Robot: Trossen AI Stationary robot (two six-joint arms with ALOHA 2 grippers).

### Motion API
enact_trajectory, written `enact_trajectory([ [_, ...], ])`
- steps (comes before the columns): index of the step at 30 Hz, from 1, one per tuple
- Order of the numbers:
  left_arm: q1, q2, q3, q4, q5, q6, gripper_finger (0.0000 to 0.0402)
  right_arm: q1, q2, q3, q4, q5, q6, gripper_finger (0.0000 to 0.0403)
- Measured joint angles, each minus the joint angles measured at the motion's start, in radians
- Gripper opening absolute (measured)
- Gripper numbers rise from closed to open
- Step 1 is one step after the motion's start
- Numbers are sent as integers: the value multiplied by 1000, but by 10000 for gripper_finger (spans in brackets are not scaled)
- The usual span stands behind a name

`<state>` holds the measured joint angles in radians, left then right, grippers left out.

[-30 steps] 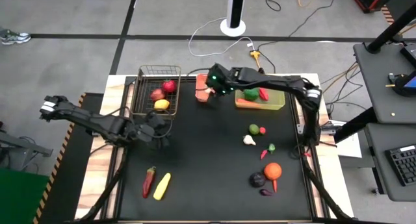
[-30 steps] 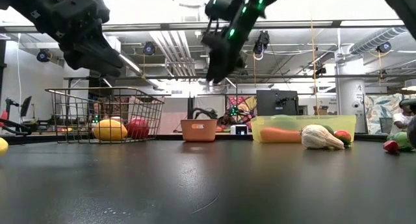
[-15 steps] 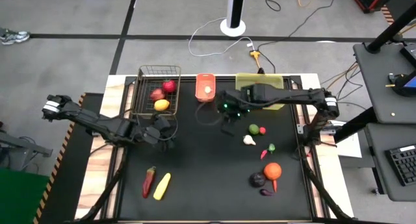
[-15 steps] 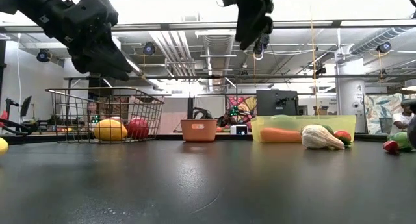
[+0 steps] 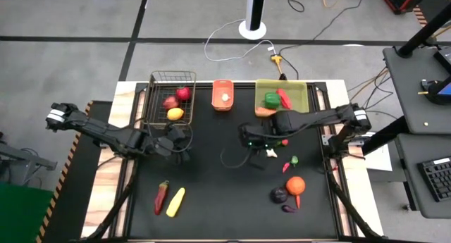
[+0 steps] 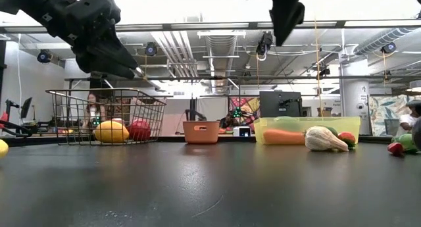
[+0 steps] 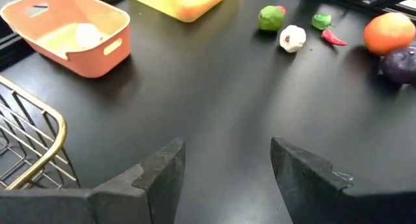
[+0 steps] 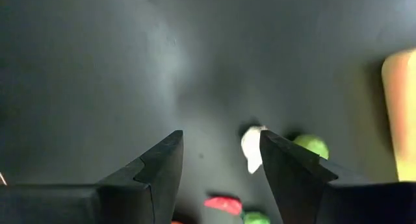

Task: Sort produce into baskets
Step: Put the green chili pepper into the orange bin

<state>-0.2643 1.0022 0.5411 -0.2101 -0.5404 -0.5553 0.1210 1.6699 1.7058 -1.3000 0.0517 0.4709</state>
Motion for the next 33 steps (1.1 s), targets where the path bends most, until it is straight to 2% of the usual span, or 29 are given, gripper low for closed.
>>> enact_trajectory([
  [5,0,-1,0,28,0,45,207,31,0,-72,-11,-5,60,210],
  [11,0,-1,0,114,1,137,207,41,-16,-176,-12,-8,111,247],
  [16,0,-1,0,131,1,170,207,38,-85,-299,-7,-8,156,273],
  [21,0,-1,0,135,1,187,207,23,-210,-461,20,-2,222,280],
  [28,0,-1,0,171,0,207,207,-19,-393,-685,62,-3,486,272],
  [33,0,-1,0,175,-1,206,207,-19,-452,-809,86,-5,661,258],
])
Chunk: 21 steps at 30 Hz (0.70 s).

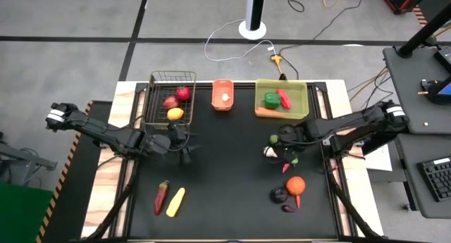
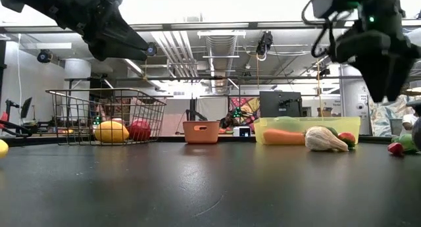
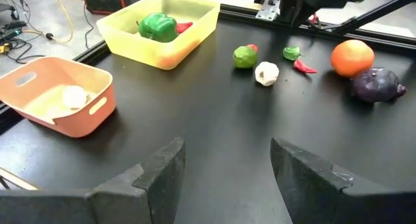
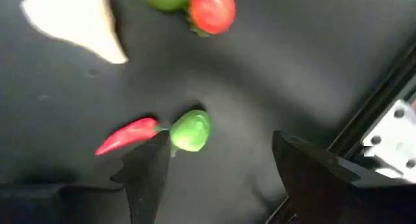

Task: Sort produce into baskets
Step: Put the green chili pepper into the orange bin

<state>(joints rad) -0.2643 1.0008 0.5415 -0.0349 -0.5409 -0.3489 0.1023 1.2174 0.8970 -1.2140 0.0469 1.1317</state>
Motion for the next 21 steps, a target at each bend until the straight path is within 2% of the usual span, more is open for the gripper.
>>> enact_trajectory([
  [9,0,0,0,6,-1,-3,207,0,-6,-131,194,-64,64,245],
  [21,0,0,0,6,-1,0,207,2,-6,-213,268,-100,149,231],
])
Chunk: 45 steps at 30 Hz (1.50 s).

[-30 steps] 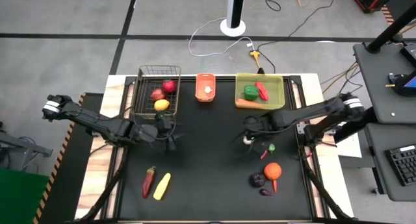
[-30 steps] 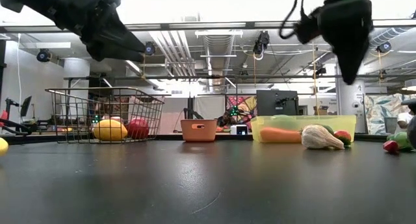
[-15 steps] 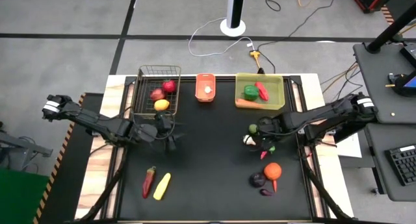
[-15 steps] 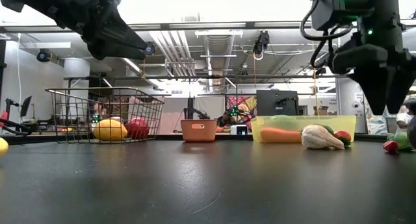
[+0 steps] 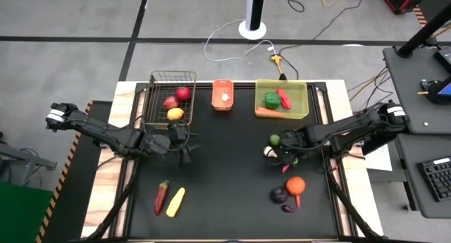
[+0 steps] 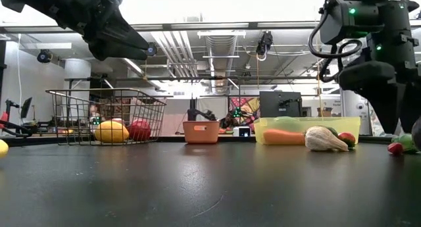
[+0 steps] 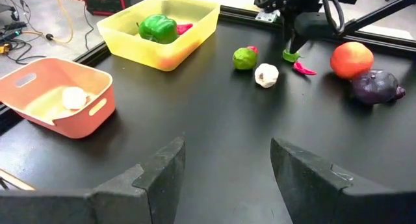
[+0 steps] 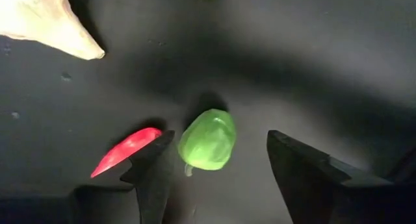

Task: Sort produce into baskets
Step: Put the green chili pepper into the orange bin

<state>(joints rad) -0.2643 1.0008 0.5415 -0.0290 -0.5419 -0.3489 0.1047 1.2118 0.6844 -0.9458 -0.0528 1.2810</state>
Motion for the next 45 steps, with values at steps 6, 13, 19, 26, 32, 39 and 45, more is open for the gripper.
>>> enact_trajectory([
  [6,0,0,0,-1,0,0,207,0,0,-43,35,-3,30,221],
  [13,0,0,0,-1,-2,0,207,0,0,-65,74,-7,42,199],
  [19,0,0,0,-1,-47,1,207,0,0,-68,74,-7,43,154],
  [26,0,0,0,-1,-53,1,207,0,0,-68,77,-6,31,81],
  [32,0,0,0,-1,-53,1,207,0,0,-67,81,-3,-1,53],
  [39,1,4,0,39,150,15,207,0,-29,22,82,45,-73,54],
  [45,0,71,0,212,385,121,207,0,-39,127,263,153,-294,54],
])
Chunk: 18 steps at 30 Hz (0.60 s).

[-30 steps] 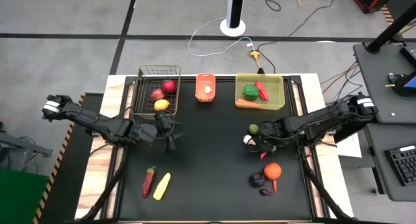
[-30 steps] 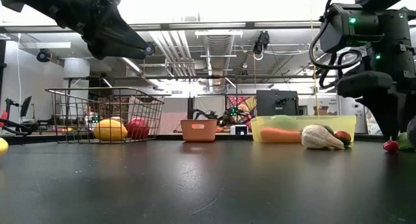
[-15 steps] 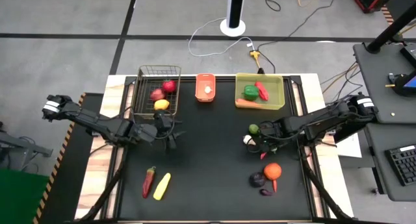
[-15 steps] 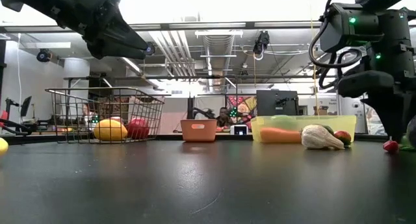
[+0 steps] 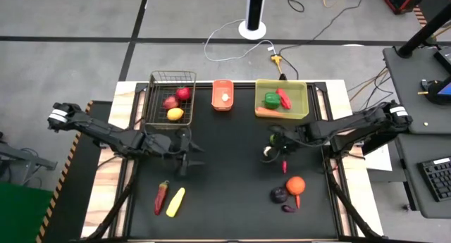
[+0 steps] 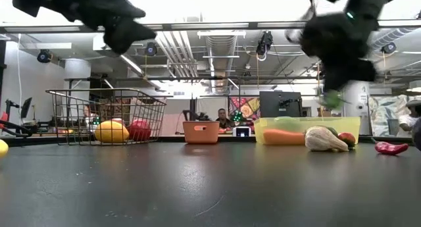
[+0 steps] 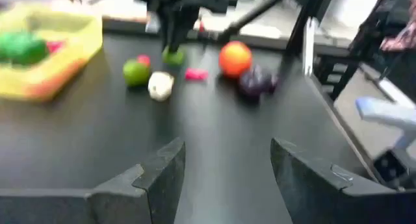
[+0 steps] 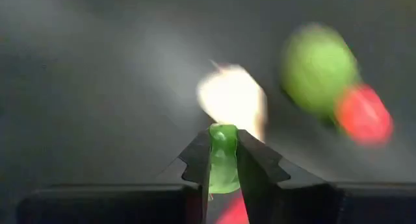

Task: Sort produce into baskets
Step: Put the green chili pepper into the orange bin

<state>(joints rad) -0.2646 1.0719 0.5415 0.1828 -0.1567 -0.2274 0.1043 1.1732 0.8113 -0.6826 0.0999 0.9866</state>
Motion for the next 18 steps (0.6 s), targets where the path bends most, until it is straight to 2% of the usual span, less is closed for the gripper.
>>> enact_trajectory([
  [8,23,136,0,292,0,62,207,0,20,4,598,33,-449,54],
  [16,48,216,0,451,-1,57,207,6,118,-15,1032,35,-839,54],
  [18,51,232,0,471,-28,46,207,9,163,-16,1125,31,-916,54],
])
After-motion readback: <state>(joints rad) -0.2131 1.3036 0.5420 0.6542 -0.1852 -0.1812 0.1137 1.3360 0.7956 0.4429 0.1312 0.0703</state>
